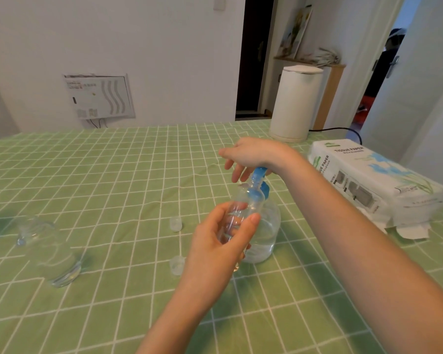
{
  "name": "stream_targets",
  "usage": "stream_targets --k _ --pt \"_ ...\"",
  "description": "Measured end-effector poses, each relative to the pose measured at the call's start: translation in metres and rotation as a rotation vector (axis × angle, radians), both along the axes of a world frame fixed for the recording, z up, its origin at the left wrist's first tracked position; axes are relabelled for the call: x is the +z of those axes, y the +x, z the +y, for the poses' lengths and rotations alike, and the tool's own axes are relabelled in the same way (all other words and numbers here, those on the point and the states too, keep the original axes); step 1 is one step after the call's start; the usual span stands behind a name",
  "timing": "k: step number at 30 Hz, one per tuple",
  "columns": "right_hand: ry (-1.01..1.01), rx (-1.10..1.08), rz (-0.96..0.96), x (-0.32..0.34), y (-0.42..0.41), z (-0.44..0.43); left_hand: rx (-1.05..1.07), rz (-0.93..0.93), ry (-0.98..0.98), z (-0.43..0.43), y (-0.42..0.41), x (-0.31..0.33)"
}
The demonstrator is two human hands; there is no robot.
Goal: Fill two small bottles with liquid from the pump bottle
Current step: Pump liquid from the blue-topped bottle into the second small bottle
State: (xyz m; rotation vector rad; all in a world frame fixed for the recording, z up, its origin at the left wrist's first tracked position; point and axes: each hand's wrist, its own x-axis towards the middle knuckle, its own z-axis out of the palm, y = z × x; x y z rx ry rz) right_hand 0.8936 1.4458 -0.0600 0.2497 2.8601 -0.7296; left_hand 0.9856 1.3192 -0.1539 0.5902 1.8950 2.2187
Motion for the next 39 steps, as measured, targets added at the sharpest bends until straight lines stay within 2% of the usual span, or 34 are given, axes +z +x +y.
stream_targets --k 14,22,31,36,39 --pt "0.046 -0.039 0.084 -0.008 -0.003 0.003 -0.002 0.006 -0.006 0.001 0.001 -0.002" --pt "0.009 -0.053 0.088 -0.018 -0.003 0.004 0.030 -0.010 -0.018 0.001 0.003 -0.005" --pt "0.077 -0.035 0.100 -0.018 -0.003 0.002 0.026 -0.013 -0.029 0.000 0.002 -0.005" --pt "0.166 -0.047 0.214 -0.007 -0.004 0.002 0.021 0.005 -0.012 0.001 0.001 -0.001" --pt "0.129 -0.039 0.213 -0.007 -0.002 0.001 0.011 -0.003 -0.009 0.001 0.001 -0.001"
